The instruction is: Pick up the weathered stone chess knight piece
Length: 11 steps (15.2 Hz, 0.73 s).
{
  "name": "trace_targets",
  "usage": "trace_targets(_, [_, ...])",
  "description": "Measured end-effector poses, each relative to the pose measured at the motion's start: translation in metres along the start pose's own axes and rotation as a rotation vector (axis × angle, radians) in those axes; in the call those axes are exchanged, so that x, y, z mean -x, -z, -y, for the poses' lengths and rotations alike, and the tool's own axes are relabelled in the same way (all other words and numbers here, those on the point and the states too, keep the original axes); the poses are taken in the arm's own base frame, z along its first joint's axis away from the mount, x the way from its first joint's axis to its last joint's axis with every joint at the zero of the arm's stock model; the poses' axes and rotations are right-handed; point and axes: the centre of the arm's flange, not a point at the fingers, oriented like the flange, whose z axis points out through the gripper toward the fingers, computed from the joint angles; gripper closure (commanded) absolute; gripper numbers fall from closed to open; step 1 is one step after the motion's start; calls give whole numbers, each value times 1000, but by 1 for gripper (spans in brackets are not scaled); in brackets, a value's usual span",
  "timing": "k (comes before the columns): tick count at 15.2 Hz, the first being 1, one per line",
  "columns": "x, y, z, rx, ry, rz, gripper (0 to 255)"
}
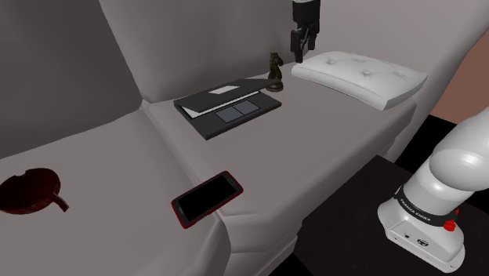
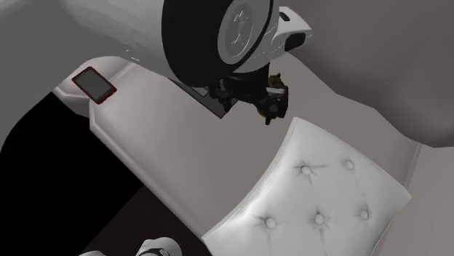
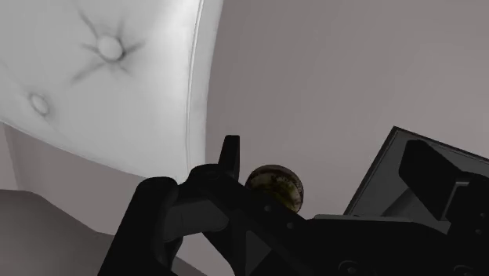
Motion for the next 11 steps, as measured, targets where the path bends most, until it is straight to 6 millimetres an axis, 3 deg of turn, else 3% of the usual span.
trace_targets(10, [-133,-9,-8,152,58,46,0])
trace_targets(11, [-138,-13,-7,159,60,49,0])
